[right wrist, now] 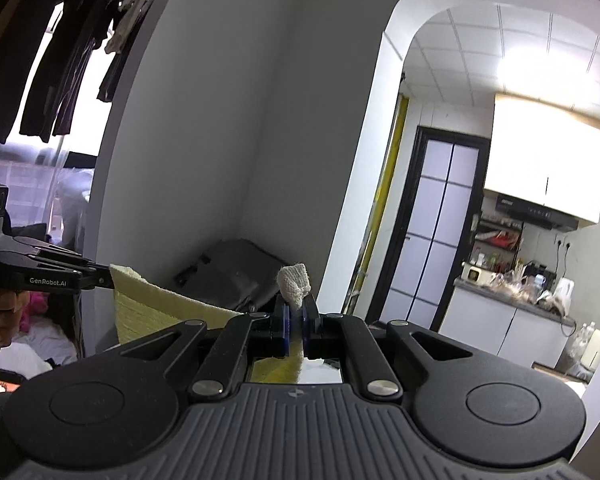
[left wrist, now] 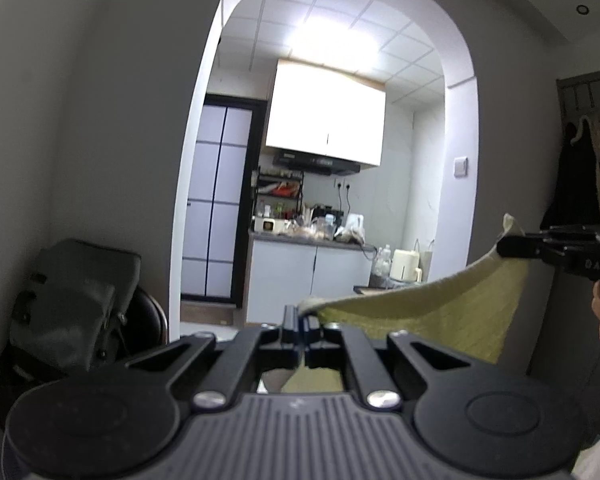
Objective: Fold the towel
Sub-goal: 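Lift the towel with both grippers, shaking it open in the air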
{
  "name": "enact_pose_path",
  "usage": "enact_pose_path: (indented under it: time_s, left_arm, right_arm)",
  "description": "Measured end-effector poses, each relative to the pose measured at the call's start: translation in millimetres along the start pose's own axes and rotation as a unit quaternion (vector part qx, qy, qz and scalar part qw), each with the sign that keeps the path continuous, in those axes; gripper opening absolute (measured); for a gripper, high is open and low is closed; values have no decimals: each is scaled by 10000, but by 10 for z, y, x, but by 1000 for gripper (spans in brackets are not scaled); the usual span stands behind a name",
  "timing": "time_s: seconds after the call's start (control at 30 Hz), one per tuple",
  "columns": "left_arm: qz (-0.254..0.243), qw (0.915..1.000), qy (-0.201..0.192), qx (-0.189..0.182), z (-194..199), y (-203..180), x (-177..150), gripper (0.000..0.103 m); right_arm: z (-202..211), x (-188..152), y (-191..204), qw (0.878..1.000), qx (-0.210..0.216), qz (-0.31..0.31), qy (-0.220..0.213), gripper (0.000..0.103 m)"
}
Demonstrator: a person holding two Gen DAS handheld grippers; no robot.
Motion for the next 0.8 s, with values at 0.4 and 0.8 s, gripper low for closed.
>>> enact_pose_path:
  time_s: [0.4, 0.8]
  left_arm:
    - [-331, 9990, -315, 11, 140, -222, 329, 2]
    - [-569, 9965, -606, 34, 347, -432, 581, 2]
  right_arm:
    - [298, 272, -53, 9991, -163, 33, -383, 6]
    - [617, 510, -11, 9971, -239, 6, -724, 6]
Point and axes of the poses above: each gripper's, at about its wrist camera, not at the fingertips, and z roughly against the way its jaws point, y to its left, x to its top, the point moved 1 cm from there along -z, roughly the way its jaws point, and after that the axes turned 12 degrees about -x, right-handed, at the moved point
